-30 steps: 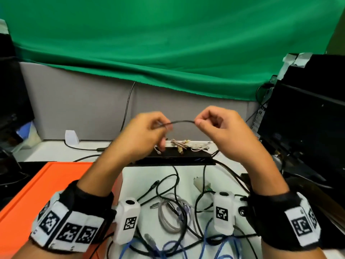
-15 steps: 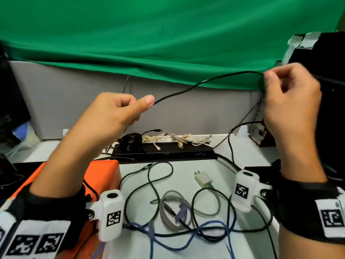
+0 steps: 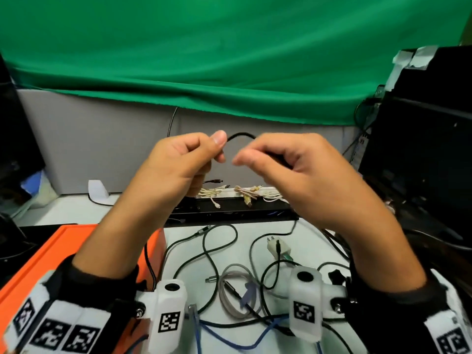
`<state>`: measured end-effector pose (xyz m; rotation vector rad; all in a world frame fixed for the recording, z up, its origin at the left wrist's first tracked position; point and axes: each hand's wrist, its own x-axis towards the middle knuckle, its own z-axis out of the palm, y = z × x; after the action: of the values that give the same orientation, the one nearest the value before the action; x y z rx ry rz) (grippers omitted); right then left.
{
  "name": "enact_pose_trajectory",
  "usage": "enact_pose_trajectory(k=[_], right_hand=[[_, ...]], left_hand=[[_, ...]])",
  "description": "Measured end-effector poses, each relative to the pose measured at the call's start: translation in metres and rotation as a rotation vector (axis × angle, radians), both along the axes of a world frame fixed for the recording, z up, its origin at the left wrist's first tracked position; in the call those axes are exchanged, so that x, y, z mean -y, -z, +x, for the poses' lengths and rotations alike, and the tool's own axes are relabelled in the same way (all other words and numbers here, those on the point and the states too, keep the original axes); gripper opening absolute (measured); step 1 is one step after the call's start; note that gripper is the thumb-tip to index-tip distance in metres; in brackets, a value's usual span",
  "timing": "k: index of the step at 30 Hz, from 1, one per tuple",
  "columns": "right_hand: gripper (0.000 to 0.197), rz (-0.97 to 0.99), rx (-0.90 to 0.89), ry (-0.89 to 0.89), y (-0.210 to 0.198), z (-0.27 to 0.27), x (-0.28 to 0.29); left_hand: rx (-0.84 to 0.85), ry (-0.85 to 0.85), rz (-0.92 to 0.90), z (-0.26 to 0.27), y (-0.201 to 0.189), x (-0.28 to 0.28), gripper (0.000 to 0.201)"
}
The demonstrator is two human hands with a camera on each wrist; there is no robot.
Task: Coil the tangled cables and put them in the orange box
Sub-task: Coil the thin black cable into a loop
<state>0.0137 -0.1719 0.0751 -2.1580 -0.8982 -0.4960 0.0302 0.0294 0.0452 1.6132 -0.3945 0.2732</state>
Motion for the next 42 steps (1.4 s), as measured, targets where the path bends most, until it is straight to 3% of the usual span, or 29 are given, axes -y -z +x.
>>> enact_pose_trajectory(k=[3,6,9,12,14,16,18,20,24,30,35,42], right_hand=[[0.019,0.07,0.078,0.17,0.002,0.024,0.019],[0.021,0.219,0.156,0.469,0.003,0.049,0.054],[0.024,0.188,0.046,0.667,0.005,0.055,0.08],[0.02,-0.027,0.028,0.738,0.005,0.048,0.067],[0.027,-0.088,0.181,0.671,0.005,0.035,0.044],[0.032,-0.056,0.278,0.441,0.005,0.016,0.015],[0.031,-0.054,0.128,0.167,0.011,0.004,-0.011],[0.022,-0.052,-0.032,0.022,0.016,0.005,-0.024],[0.021,0.08,0.085,0.133,0.014,0.018,-0.011],[0.027,0.204,0.201,0.368,0.008,0.036,0.026],[0.028,0.176,0.158,0.435,0.01,0.041,0.031],[0.017,-0.111,-0.014,0.292,0.023,0.038,0.008]], left_hand=[[-0.07,0.02,0.208,-0.001,-0.003,-0.015,0.035],[-0.191,0.049,0.396,-0.001,-0.002,-0.025,0.035],[-0.168,0.052,0.281,0.002,-0.003,-0.024,0.032],[-0.119,0.067,0.213,0.004,-0.001,-0.014,0.034],[-0.125,0.104,0.248,0.002,0.003,-0.007,0.038],[-0.159,0.186,0.25,-0.002,0.005,-0.001,0.039],[-0.178,0.286,0.21,-0.006,0.004,0.005,0.042],[-0.205,0.348,0.169,-0.007,0.003,0.004,0.052],[-0.273,0.433,0.048,-0.003,0.001,-0.014,0.032],[-0.29,0.467,0.106,-0.003,0.0,-0.021,0.037],[-0.217,0.508,-0.253,-0.007,-0.006,-0.017,0.036],[-0.088,0.487,-0.715,-0.004,-0.014,-0.015,0.04]])
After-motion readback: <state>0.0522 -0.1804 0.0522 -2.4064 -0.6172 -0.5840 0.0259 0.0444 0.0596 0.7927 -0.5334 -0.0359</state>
